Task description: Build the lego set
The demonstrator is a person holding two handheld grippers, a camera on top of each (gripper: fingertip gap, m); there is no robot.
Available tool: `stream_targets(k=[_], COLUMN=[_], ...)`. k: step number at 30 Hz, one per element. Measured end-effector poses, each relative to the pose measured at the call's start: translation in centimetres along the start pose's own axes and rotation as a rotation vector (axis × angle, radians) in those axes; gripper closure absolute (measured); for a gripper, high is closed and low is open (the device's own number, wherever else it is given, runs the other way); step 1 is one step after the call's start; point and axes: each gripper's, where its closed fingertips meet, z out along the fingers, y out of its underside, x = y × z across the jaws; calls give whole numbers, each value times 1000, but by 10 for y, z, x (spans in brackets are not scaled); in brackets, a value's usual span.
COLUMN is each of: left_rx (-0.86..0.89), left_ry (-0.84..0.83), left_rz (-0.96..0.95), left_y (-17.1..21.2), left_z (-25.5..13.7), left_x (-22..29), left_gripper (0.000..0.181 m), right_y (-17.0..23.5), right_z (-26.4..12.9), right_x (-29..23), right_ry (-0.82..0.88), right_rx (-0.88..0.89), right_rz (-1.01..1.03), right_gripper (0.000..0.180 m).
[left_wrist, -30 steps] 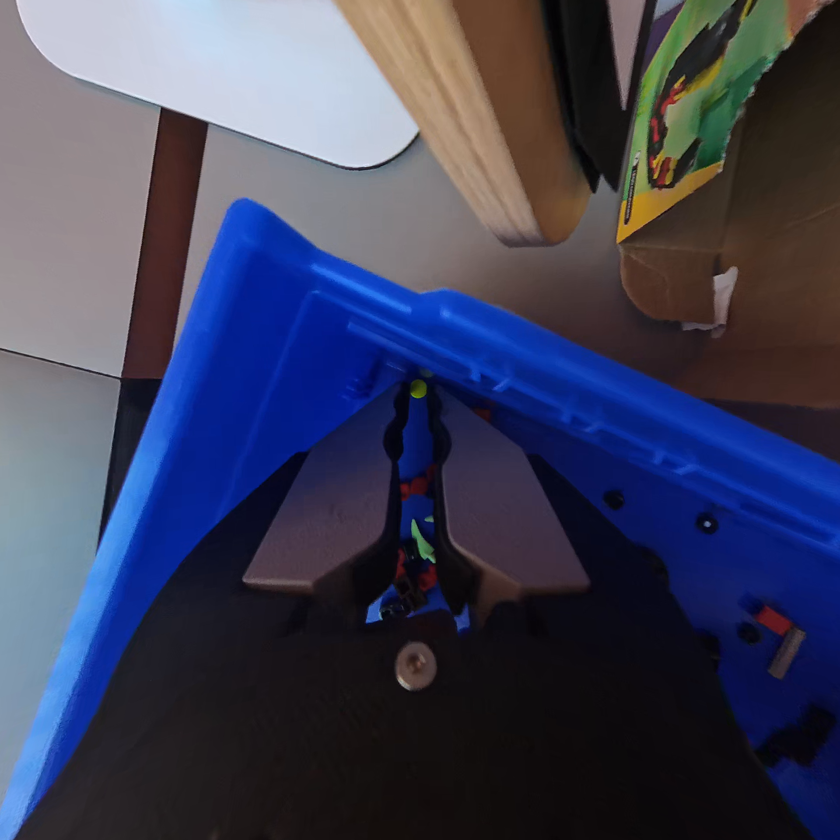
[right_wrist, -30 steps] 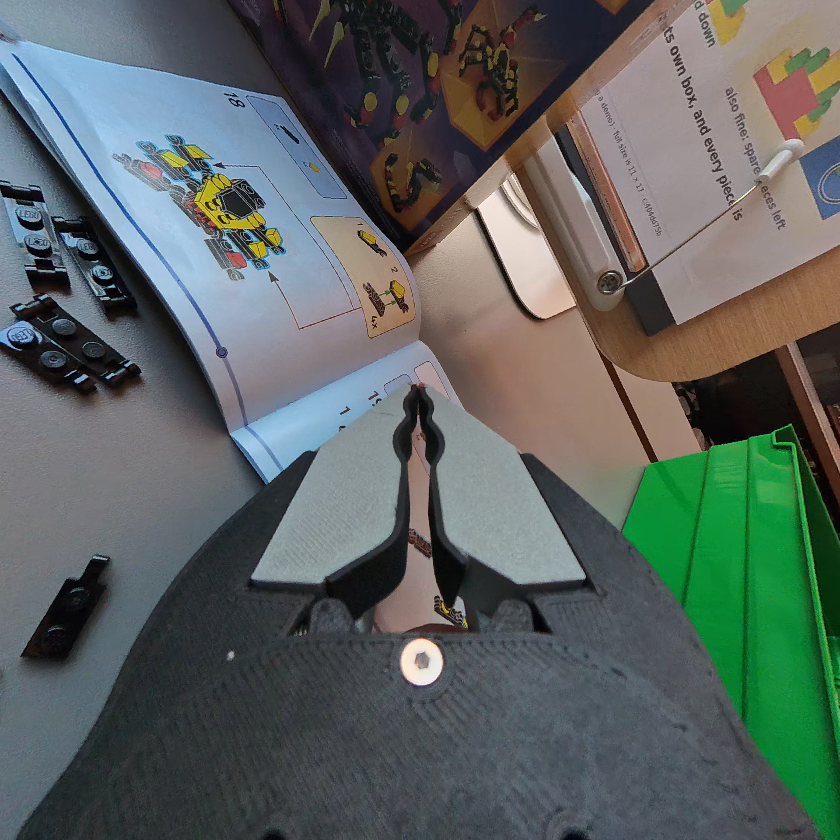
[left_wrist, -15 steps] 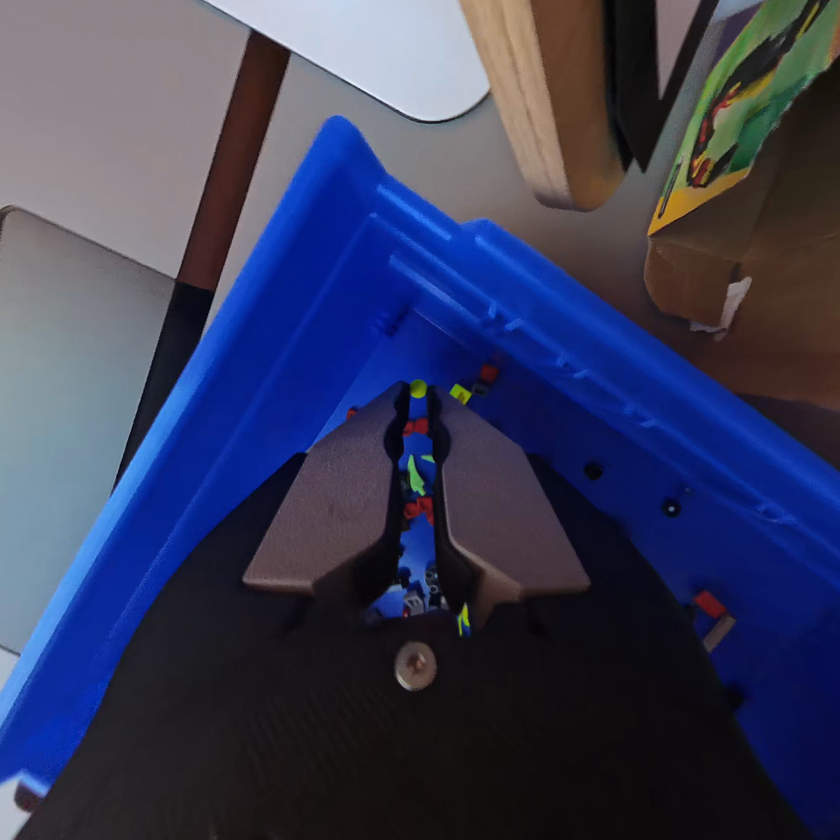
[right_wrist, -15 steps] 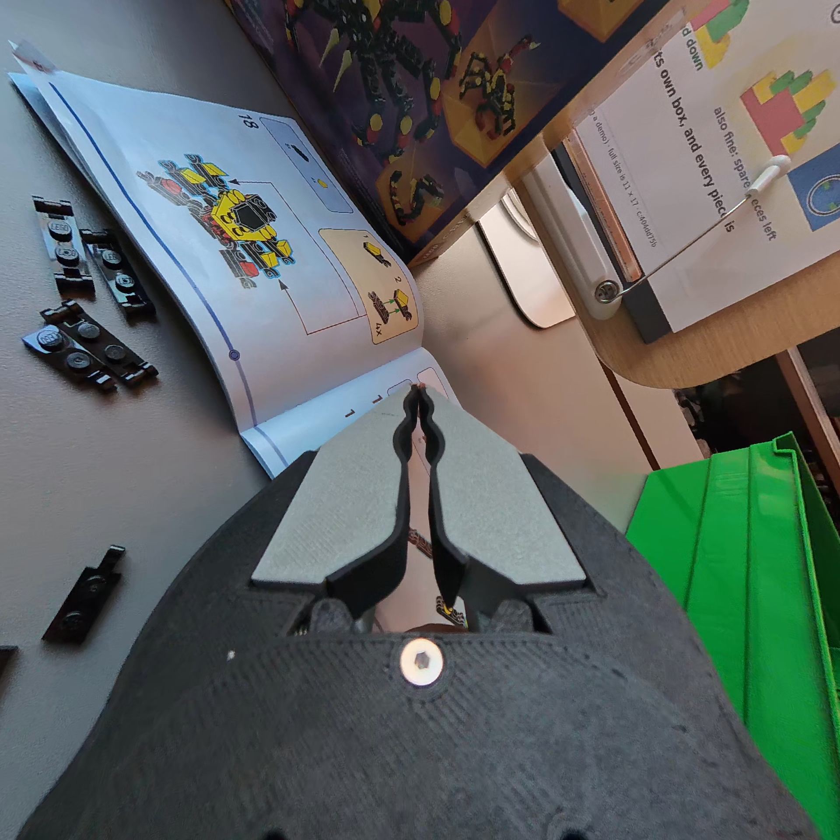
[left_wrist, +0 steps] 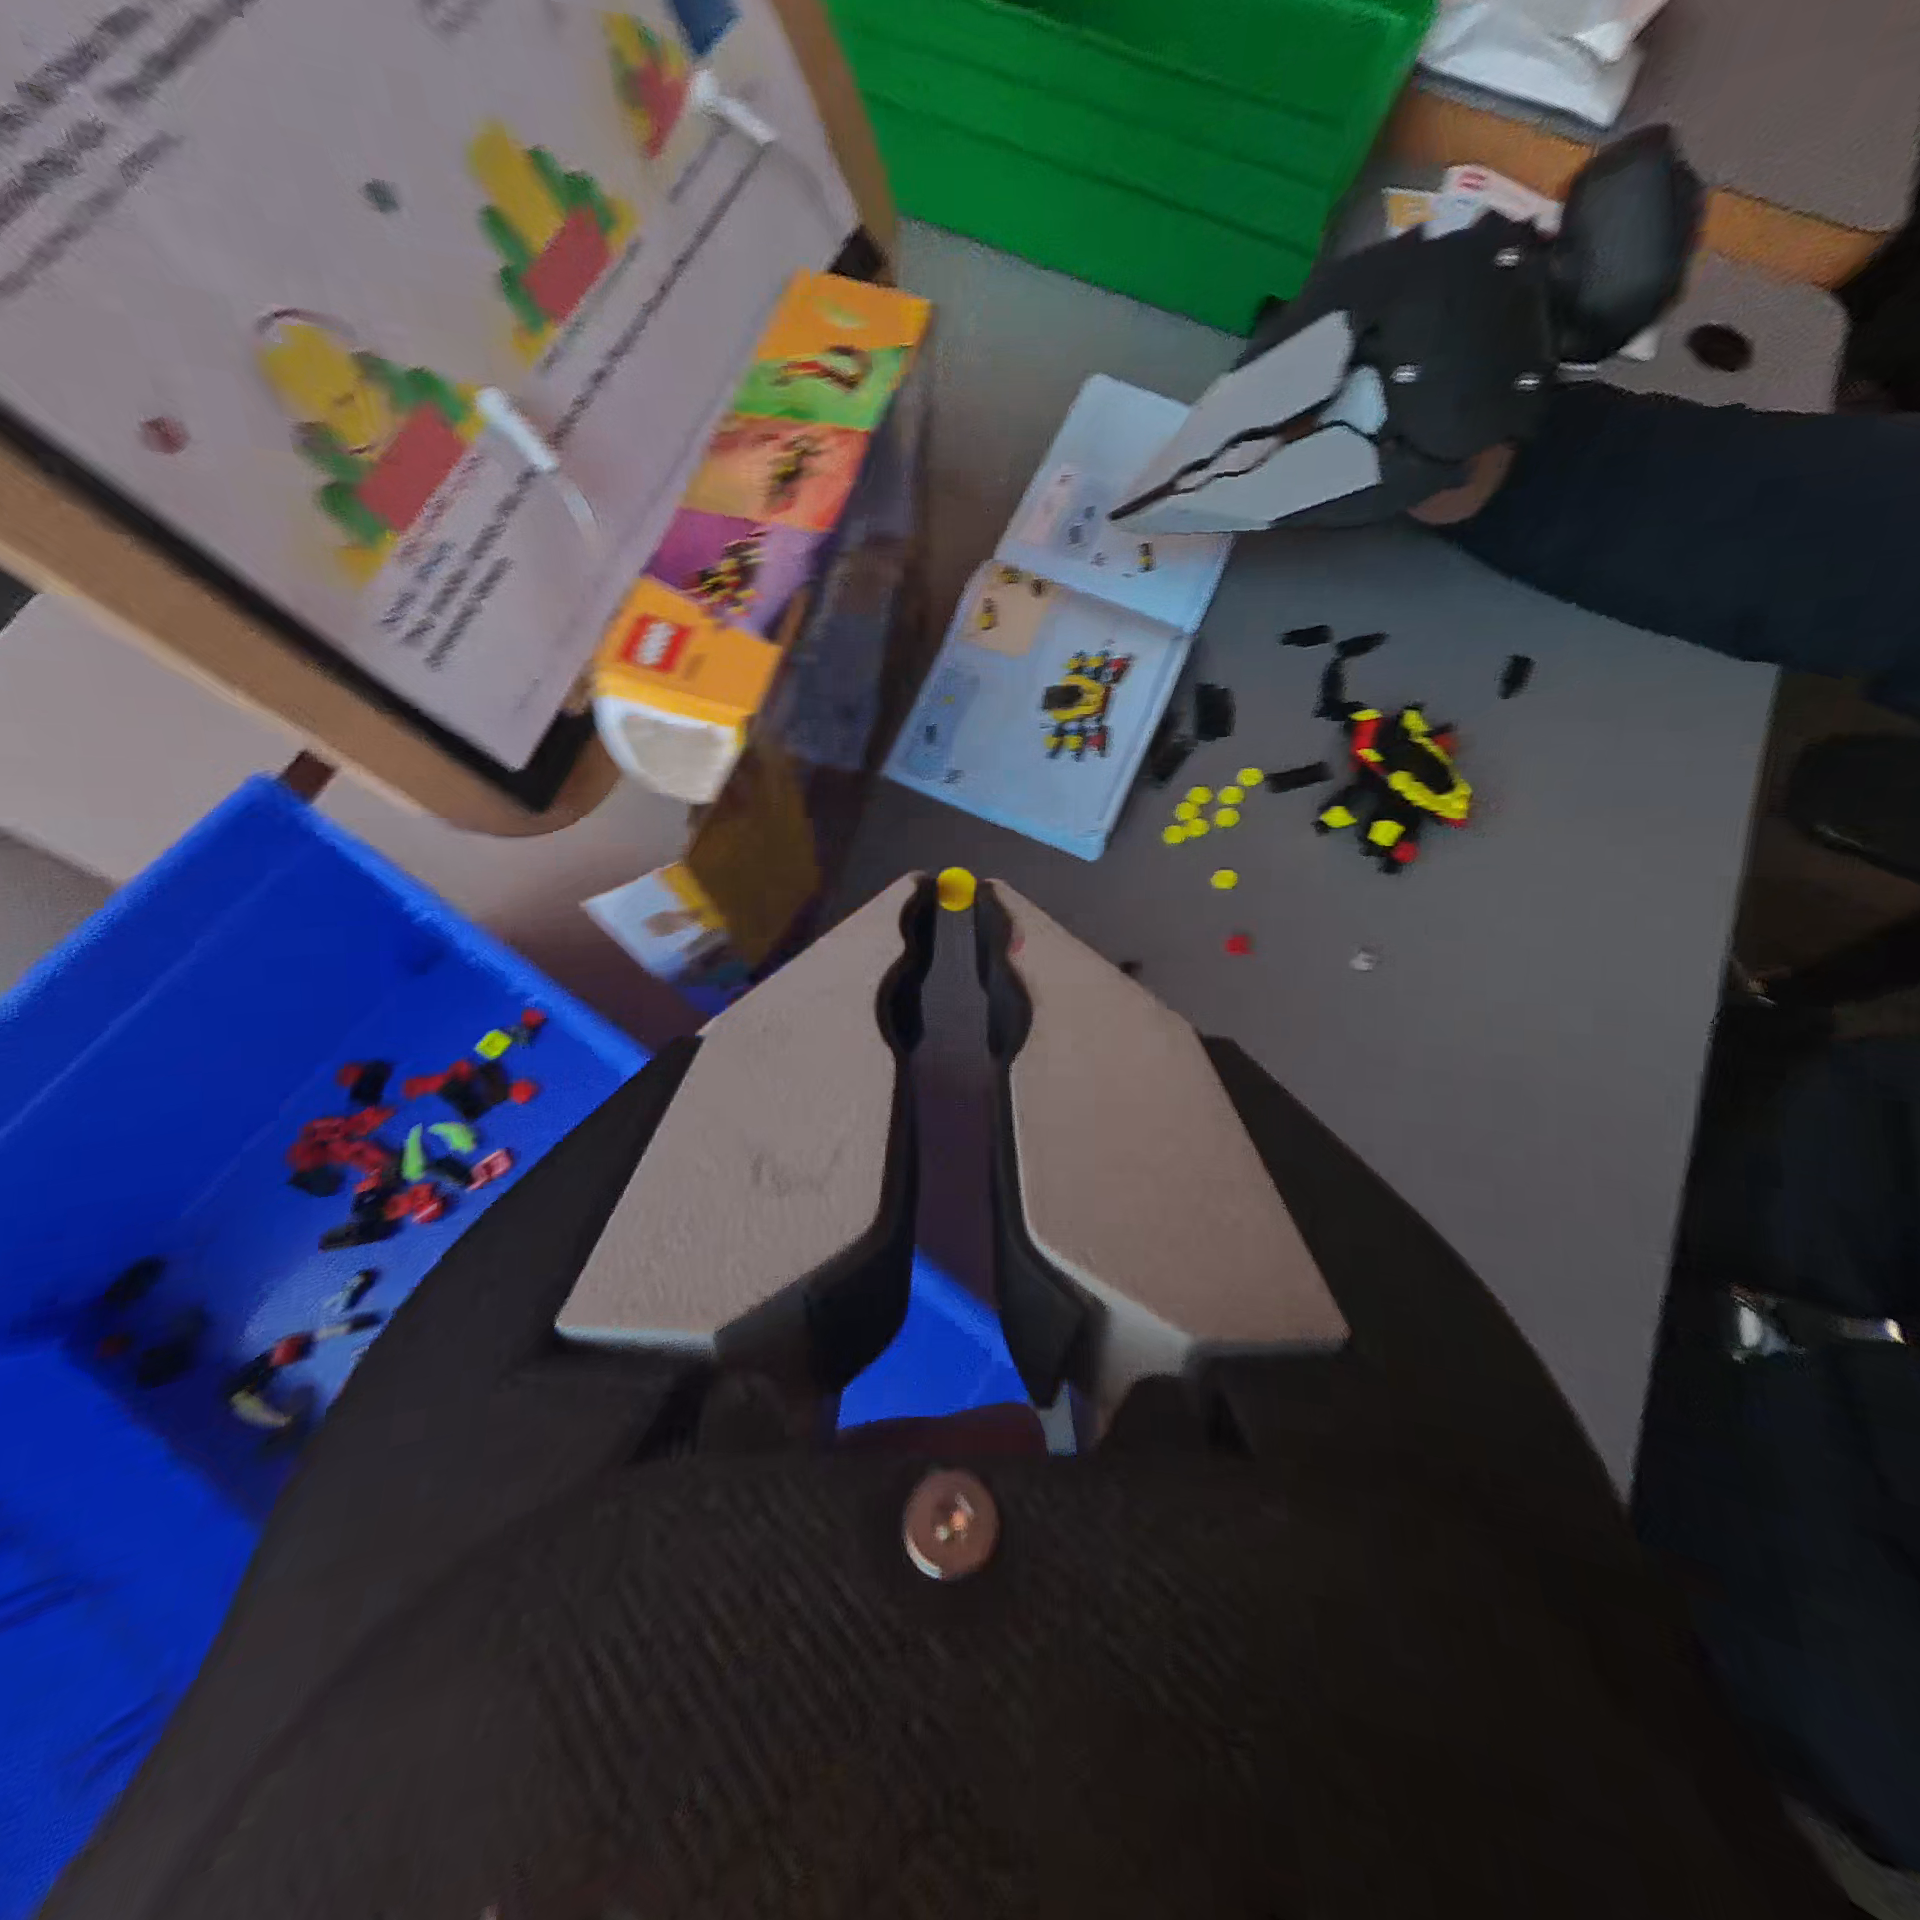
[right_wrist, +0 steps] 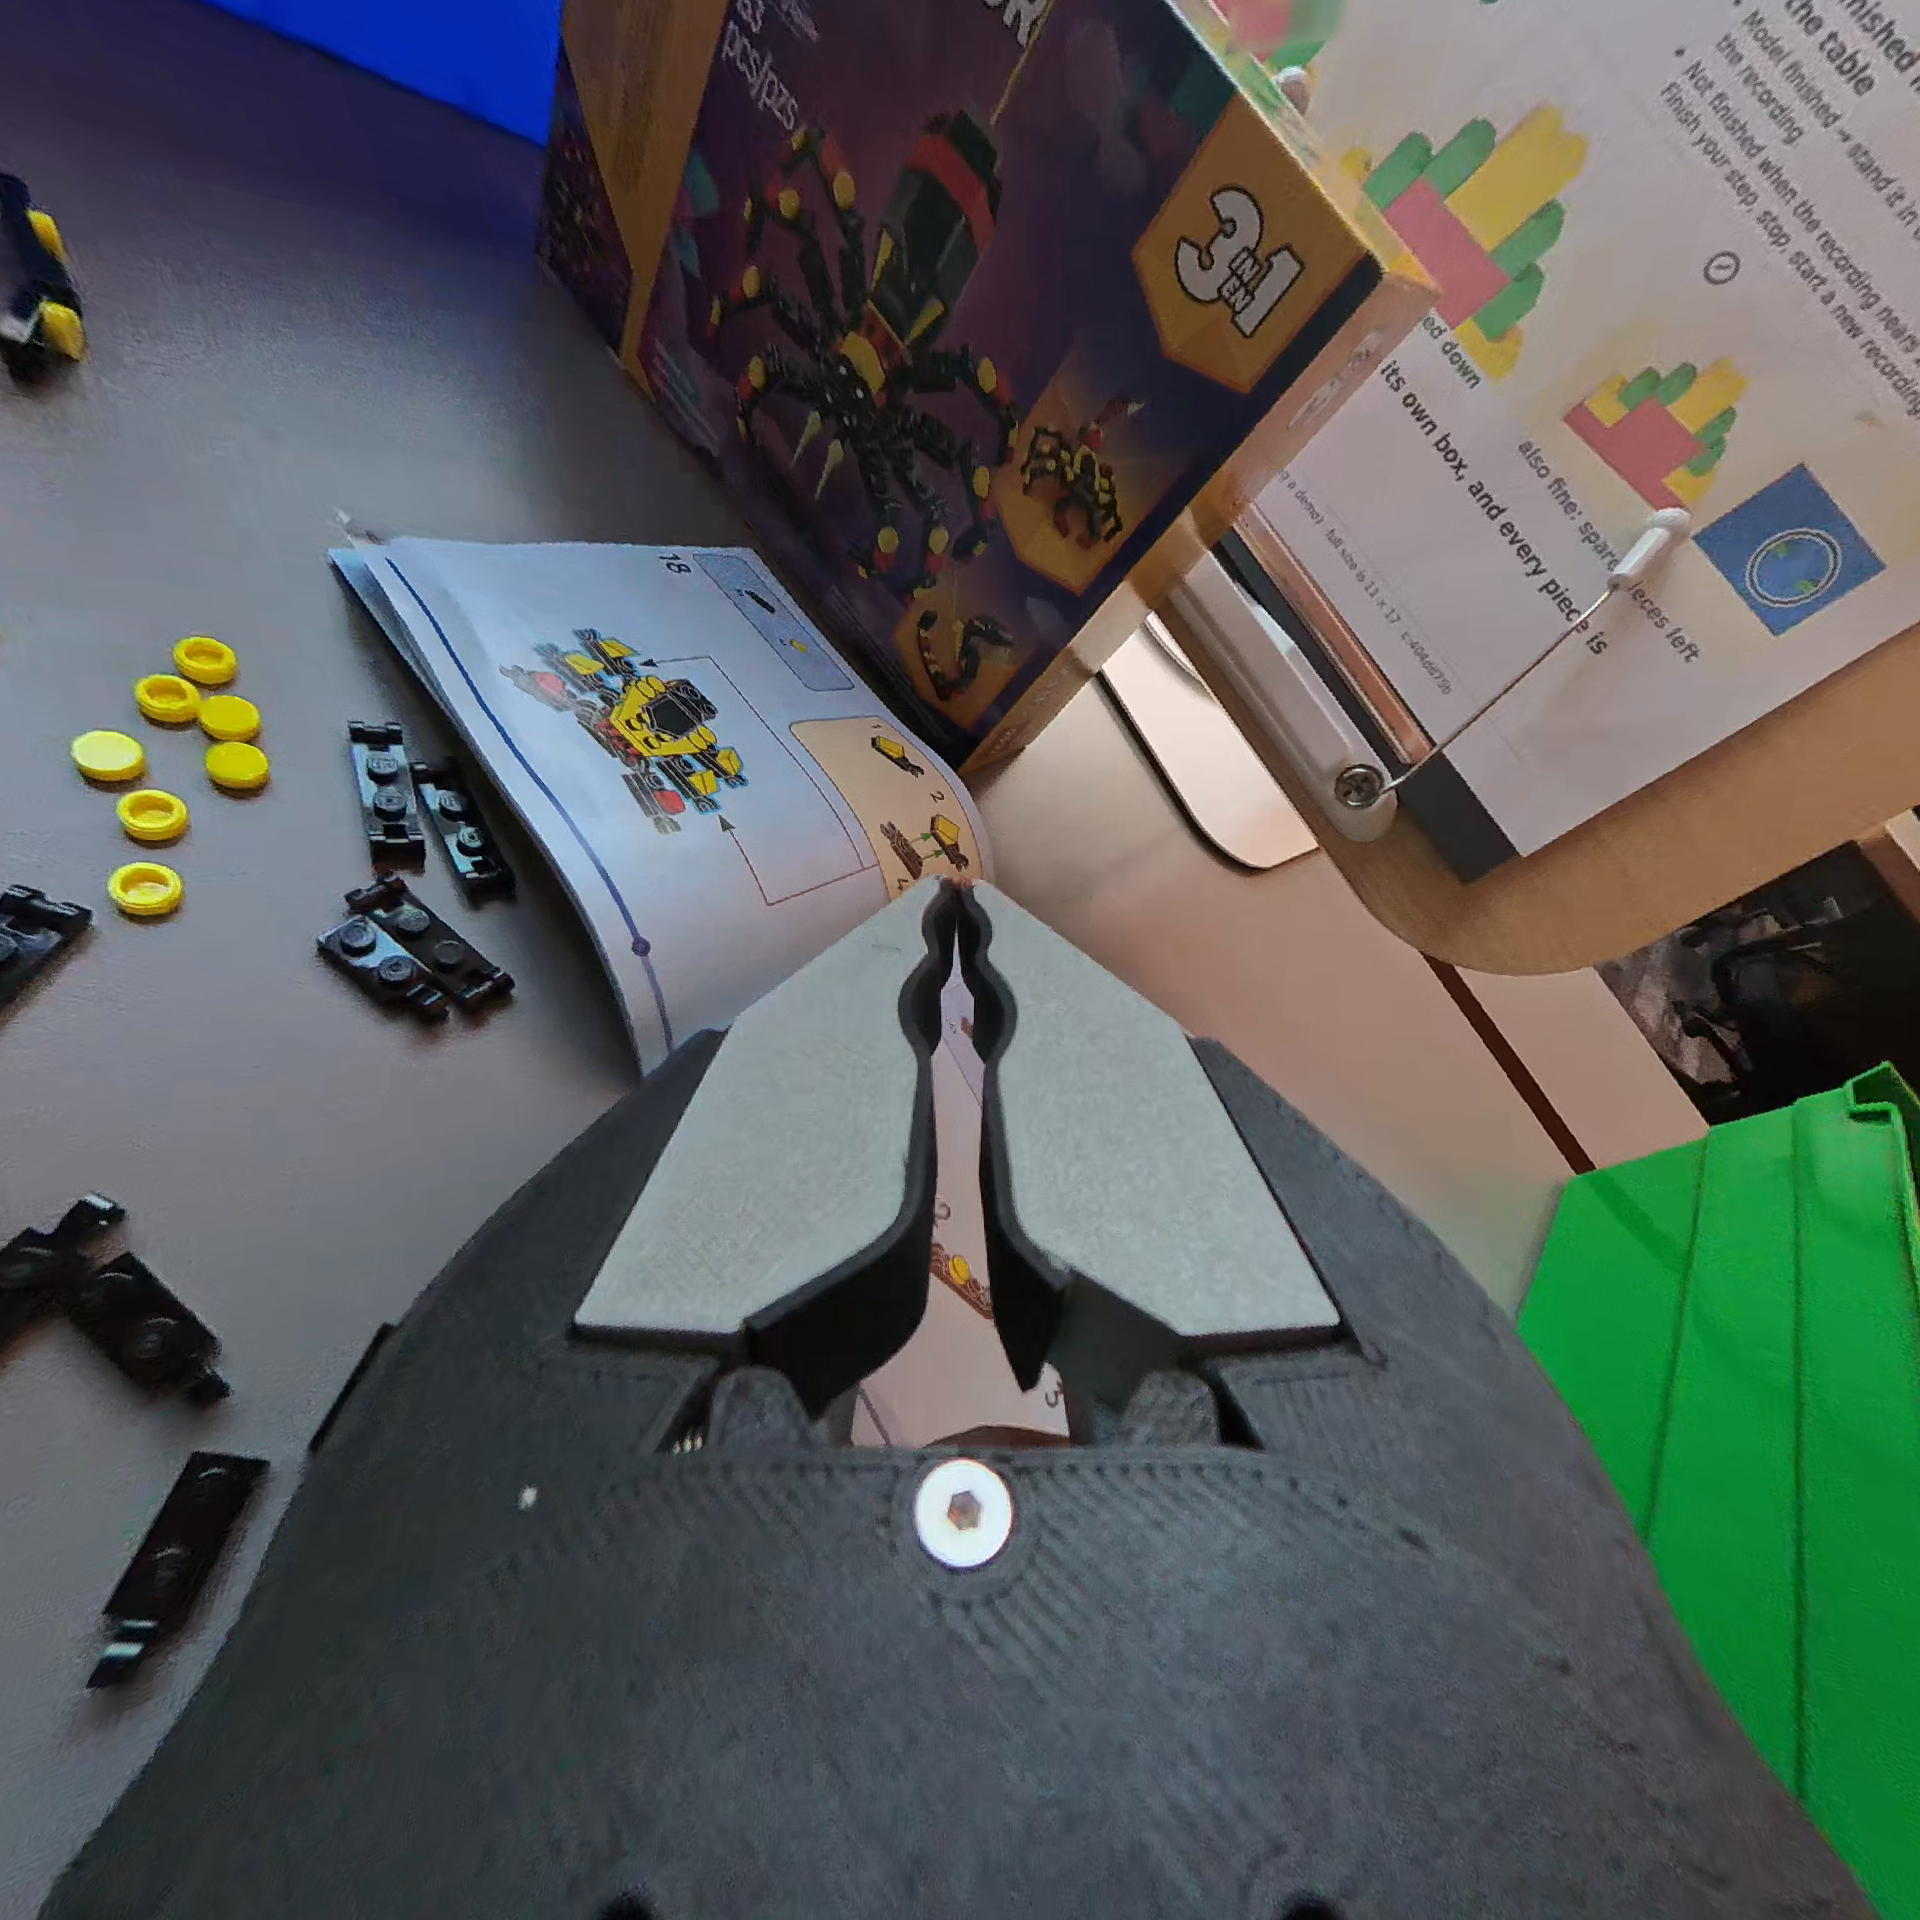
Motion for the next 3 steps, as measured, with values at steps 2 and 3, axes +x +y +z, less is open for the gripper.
stream_targets(k=[2,3], left_rx=[-2,-20], left_ry=[111,159], left_rz=[61,89], left_y=[1,6], left_z=[17,30], left_x=[57,83], left_gripper=[177,176], right_y=[-3,-5], right_z=[-1,-2], right_x=[0,0], right_ry=[8,19], right_rx=[8,9], right_rz=[-10,-16], right_gripper=[180,180])
